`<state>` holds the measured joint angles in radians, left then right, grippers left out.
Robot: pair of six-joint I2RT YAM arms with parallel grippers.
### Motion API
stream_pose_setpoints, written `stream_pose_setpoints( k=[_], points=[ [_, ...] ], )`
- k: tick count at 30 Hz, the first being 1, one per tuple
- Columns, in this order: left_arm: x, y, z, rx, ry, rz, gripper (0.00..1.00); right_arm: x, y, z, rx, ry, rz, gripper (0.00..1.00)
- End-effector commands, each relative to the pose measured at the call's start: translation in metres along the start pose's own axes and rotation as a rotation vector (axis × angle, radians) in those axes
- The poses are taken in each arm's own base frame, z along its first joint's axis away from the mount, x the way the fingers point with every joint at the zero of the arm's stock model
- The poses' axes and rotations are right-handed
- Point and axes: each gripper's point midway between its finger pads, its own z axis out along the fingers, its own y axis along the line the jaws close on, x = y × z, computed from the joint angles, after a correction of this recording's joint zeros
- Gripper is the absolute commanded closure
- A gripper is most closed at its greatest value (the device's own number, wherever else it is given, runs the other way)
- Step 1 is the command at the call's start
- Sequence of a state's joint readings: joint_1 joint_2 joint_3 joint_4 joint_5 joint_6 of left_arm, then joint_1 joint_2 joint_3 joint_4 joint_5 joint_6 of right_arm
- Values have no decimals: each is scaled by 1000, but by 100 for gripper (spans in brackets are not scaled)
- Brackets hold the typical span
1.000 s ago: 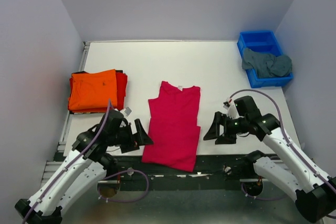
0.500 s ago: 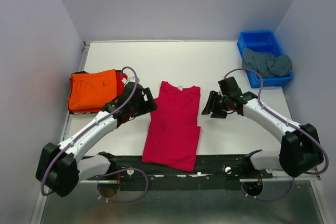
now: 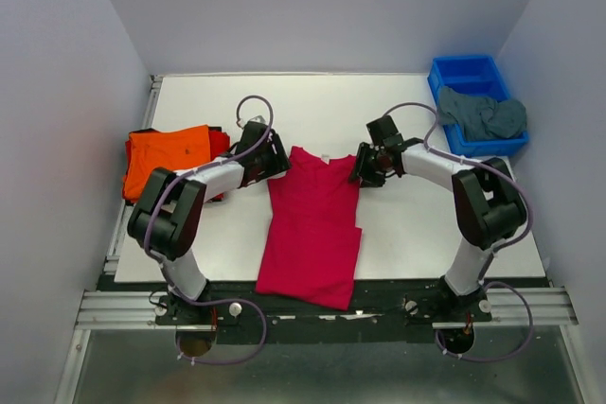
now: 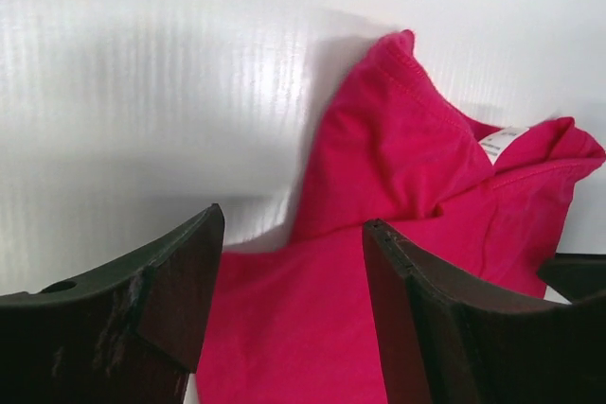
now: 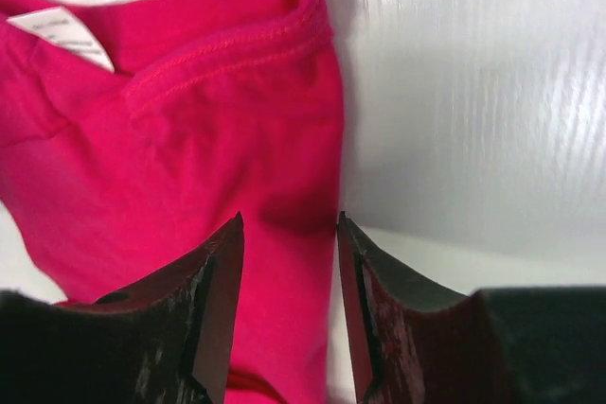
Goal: Fold and stack the t-shirts
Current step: Fold the long partially folded tshirt into a neat square
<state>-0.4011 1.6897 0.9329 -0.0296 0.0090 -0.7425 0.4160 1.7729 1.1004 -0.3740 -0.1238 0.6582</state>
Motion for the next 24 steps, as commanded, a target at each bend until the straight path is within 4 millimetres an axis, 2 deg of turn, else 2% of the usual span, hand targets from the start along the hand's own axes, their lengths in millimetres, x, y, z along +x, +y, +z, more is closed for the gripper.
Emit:
stream_pose_setpoints(
  k=[1,3,5,7,9,10,13,16,17,18,19,20,21,22,23,24],
  points=[
    [-3,-25,24,111,29,18,29,-10,2,17,18,8,11,51],
    [-1,-27,32,120,44,16,37,-14,-2,23,41,14,14,58],
    [1,-29,41,137,57,6,50,-19,-4,28,54,23,16,70],
    [-1,-31,50,151,54,-6,69,-29,-7,32,64,20,21,82],
    [-7,-32,60,159,45,-30,98,-44,-13,35,88,9,26,94],
    [-13,-32,66,161,35,-45,100,-52,-18,38,107,9,35,98],
    [-38,-31,81,180,-1,-91,100,-92,-21,39,87,-33,58,99],
    [-68,-40,94,213,-51,-110,100,-130,-17,41,43,-62,59,99],
    [-79,-44,97,218,-73,-109,100,-143,-14,41,33,-70,53,92],
    [-88,-46,98,220,-88,-108,99,-156,-9,39,21,-80,41,77],
    [-94,-49,98,225,-94,-105,79,-159,-6,34,18,-67,25,62],
    [-98,-51,95,234,-101,-103,65,-161,-4,29,16,-65,13,51],
    [-101,-53,91,242,-114,-101,53,-159,0,22,-1,-66,-3,45],
    [-105,-54,85,249,-130,-94,49,-154,1,15,-18,-73,-18,42],
    [-106,-54,80,247,-135,-82,44,-154,7,-2,-41,-99,-32,39],
    [-109,-54,75,245,-143,-66,39,-145,5,-8,-40,-96,-37,37]
  ],
)
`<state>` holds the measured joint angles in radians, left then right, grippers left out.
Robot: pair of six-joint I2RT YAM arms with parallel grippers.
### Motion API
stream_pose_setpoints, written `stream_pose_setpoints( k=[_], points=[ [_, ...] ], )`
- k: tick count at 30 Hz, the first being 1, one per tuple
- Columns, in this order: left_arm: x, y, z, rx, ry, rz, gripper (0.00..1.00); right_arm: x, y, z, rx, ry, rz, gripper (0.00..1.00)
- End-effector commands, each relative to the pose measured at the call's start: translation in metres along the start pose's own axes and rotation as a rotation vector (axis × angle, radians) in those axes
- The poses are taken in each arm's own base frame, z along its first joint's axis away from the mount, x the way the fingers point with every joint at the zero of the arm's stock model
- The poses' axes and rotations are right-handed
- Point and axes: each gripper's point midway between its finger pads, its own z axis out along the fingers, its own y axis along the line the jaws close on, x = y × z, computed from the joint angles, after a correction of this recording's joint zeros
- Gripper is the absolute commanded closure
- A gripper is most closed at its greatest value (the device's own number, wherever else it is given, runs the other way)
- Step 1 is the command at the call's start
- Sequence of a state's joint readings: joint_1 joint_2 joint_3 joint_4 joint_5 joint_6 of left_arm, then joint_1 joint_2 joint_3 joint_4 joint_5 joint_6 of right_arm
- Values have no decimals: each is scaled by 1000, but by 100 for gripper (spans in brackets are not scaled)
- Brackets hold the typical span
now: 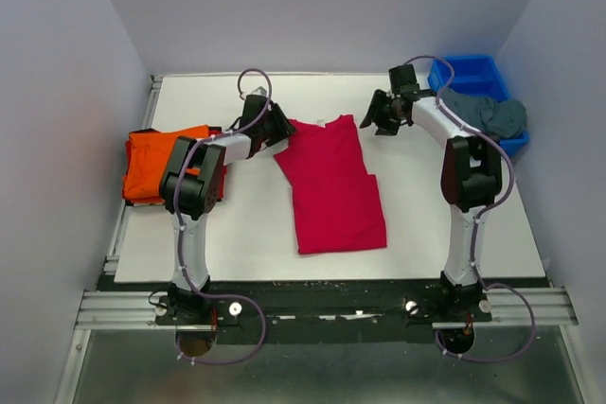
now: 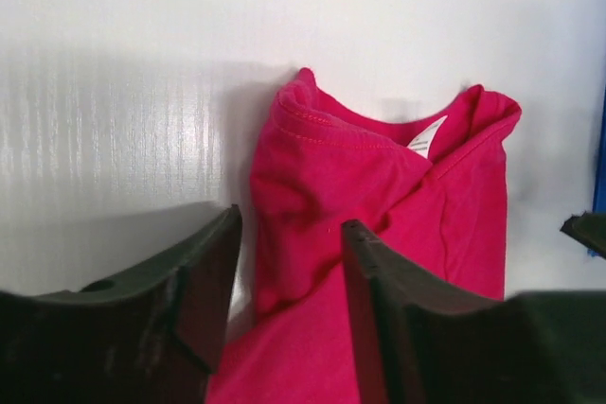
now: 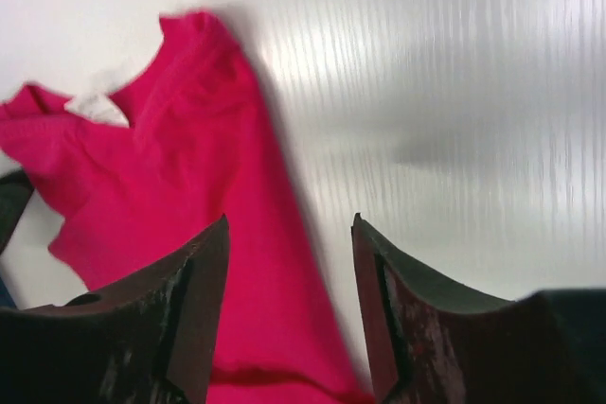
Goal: Fold and stack the t-shirts
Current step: Fold the long partially folded tshirt into a neat square
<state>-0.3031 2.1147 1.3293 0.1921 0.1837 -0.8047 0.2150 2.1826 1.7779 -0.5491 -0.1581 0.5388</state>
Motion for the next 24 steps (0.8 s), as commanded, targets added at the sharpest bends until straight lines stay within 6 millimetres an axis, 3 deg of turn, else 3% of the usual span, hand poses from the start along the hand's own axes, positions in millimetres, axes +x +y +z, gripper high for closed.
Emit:
stream_pose_setpoints(
  k=[1,3,6,9,11,13,18,24],
  points=[
    [-24,-20,-21,40,-54,57,34,29,10,-50,-46,31,-81,36],
    [-28,-22,-29,26,-58,88,32,52,18,-66,-125,41,-115,39],
    [-34,-33,-43,44,-72,122,34,102,53,-88,-414,126,-159,59],
    [-31,-41,-48,71,-56,132,42,149,68,-110,-567,193,-180,84],
    [-22,-48,-46,105,-29,135,49,176,80,-122,-670,231,-184,95],
    [-11,-52,-37,122,2,131,56,200,93,-133,-769,281,-182,99],
    [14,-49,1,132,103,103,68,231,102,-122,-862,342,-158,99],
    [27,-23,41,23,197,91,71,263,101,-81,-864,439,-101,99]
  ],
)
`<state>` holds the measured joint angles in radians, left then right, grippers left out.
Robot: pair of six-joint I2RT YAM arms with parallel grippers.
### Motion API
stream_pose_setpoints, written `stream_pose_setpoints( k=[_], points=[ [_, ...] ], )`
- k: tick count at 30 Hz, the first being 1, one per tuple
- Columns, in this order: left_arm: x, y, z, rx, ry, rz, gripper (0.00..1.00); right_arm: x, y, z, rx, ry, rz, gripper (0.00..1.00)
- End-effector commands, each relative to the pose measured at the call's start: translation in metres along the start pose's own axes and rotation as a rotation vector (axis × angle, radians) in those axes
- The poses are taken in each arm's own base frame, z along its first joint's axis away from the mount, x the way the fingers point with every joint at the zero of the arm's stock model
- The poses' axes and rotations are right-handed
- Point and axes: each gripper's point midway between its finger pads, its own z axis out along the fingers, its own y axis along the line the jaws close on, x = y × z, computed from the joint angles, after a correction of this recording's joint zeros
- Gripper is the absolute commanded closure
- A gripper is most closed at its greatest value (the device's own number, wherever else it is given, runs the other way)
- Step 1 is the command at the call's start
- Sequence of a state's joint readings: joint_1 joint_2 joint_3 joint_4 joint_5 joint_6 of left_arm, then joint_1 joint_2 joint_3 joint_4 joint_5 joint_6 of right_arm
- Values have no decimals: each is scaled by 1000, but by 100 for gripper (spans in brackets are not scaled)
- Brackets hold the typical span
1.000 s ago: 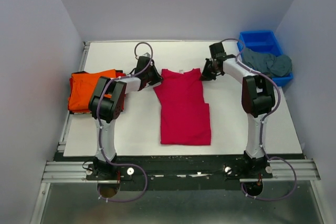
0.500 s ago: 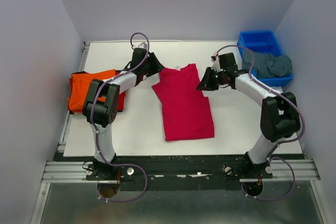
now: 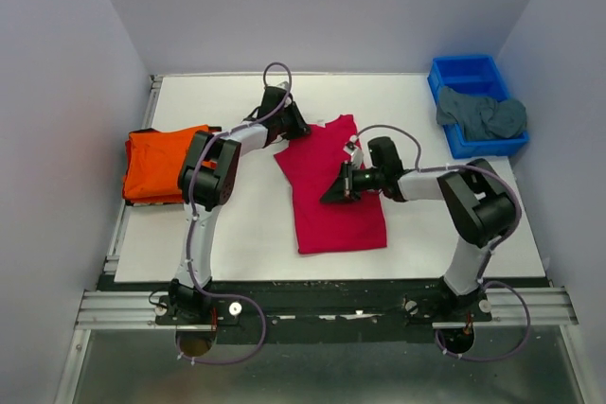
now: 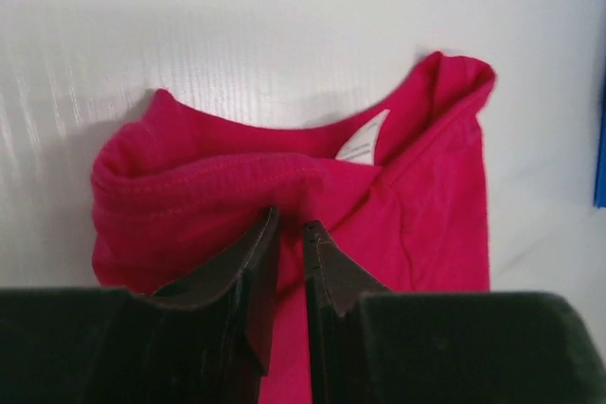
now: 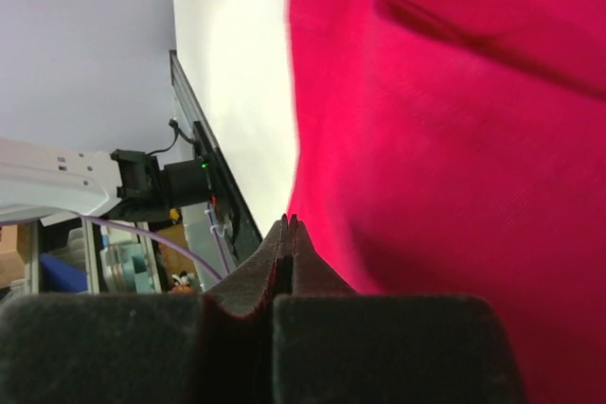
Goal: Fold and stack the t-shirts
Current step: Fold the long partially folded tshirt into a neat square
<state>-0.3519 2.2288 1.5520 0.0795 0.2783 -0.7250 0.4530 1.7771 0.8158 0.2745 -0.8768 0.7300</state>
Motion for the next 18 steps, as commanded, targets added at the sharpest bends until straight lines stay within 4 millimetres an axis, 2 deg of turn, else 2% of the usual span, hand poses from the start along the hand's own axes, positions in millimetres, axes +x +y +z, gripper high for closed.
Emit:
stream_pose_setpoints(
  k=[1,3,7,9,11,13,16,18],
  points=[
    [18,24,19,-87,112,-24,71,13,-10,29,-73,46,22,99],
    [17,30,25,-110,120,-25,71,18,-27,40,-48,62,68,99],
    [13,37,34,-139,119,-18,71,21,-52,47,53,86,132,99],
    [9,38,38,-143,119,-16,71,17,-40,41,50,76,88,99],
    [5,36,41,-134,111,-12,71,11,-15,29,34,54,11,99],
    [1,32,45,-120,103,-5,72,14,2,15,34,42,-42,99],
    [-2,31,48,-115,103,3,72,28,21,1,10,34,-75,99],
    [-2,31,48,-112,102,6,72,44,25,2,-10,54,-69,99]
  ],
)
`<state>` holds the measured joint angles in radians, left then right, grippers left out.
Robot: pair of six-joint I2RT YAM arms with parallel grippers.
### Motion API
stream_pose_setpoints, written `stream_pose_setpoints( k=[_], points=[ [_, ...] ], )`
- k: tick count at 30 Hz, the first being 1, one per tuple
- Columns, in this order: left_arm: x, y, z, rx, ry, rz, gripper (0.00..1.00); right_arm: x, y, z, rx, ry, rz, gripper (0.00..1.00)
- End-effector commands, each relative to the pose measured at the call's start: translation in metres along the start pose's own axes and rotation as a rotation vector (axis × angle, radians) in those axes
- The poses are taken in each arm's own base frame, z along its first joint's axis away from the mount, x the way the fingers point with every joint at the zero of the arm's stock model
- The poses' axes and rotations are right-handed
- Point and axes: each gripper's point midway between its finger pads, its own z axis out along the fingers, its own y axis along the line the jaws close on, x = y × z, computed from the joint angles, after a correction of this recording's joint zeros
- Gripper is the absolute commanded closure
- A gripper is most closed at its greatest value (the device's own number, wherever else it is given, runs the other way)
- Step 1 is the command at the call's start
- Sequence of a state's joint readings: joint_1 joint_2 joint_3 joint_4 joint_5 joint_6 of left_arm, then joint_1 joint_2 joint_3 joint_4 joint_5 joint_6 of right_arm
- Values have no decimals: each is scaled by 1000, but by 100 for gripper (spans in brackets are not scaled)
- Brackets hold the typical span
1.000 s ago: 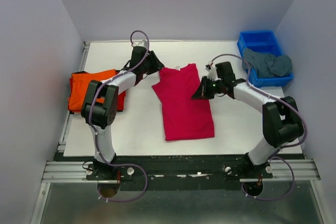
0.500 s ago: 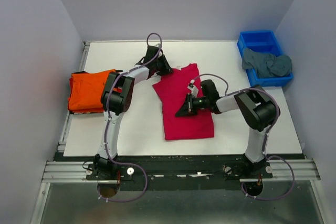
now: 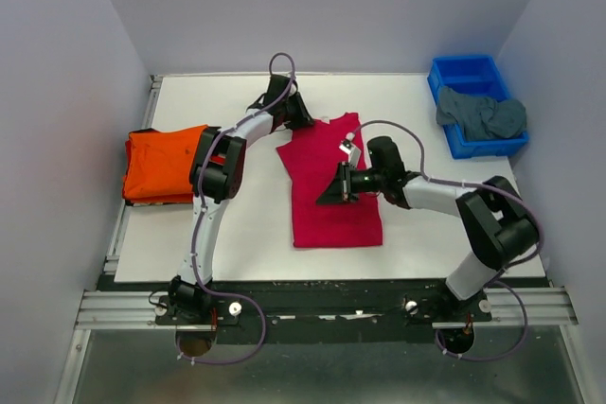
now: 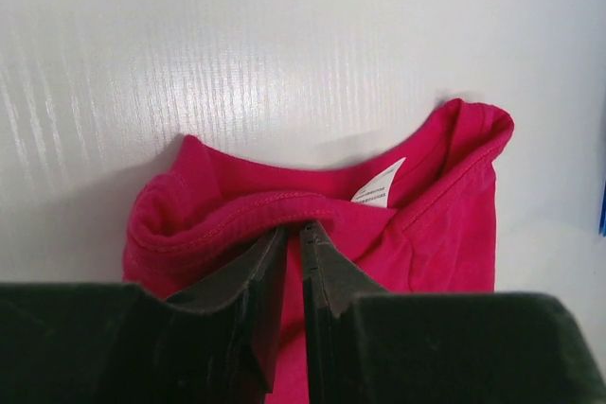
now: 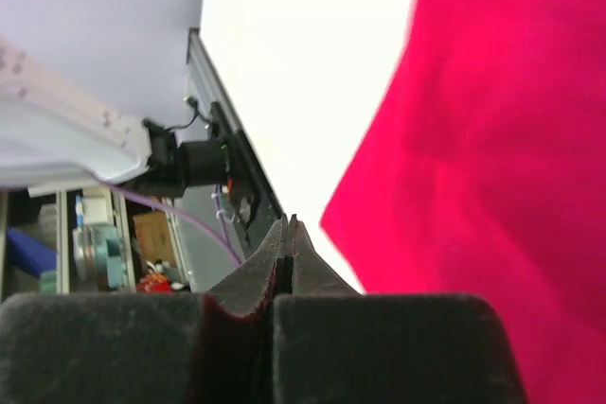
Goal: Fold and stack the t-shirts
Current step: Fold the long partially folded tshirt into a neat square
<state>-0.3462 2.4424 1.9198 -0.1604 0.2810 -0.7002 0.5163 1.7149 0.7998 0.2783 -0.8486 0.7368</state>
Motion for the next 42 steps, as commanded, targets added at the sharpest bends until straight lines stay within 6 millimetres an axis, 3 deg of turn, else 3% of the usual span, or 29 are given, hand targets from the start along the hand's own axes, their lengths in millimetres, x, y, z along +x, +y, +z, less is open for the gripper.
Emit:
stream_pose_setpoints(
  k=[1,6,10,13,16,20,23,25,29,31,33,35,38,42],
  points=[
    [13,22,10,-55,35,9,72,38,1,-1,10,50,1,99],
    [8,16,12,-27,25,15,72,68,-29,17,-8,93,95,99],
    [1,11,15,-15,17,25,73,73,-57,29,51,109,134,99],
    [-6,3,13,4,9,29,72,74,-59,30,56,120,147,99],
    [-20,-12,3,25,-14,53,66,69,-44,21,53,101,100,99],
    [-43,-38,-29,49,-64,103,37,60,-21,-3,105,54,7,99],
    [-54,-53,-61,45,-92,146,25,56,-18,-21,191,12,-31,94],
    [-53,-58,-87,24,-102,164,18,57,-23,-35,282,-15,-28,88],
    [-46,-61,-157,-33,-196,182,4,66,-39,-64,426,-58,-1,90],
    [-29,-57,-185,-59,-194,165,4,70,-47,-74,442,-77,20,94],
    [5,-46,-203,-80,-150,129,11,73,-59,-82,464,-90,45,99],
    [48,-46,-219,-52,-92,99,25,72,-66,-87,474,-95,58,99],
    [118,-51,-231,6,26,89,59,69,-76,-93,498,-106,93,99],
    [206,-55,-244,68,190,60,84,69,-78,-98,532,-108,102,99]
  ],
)
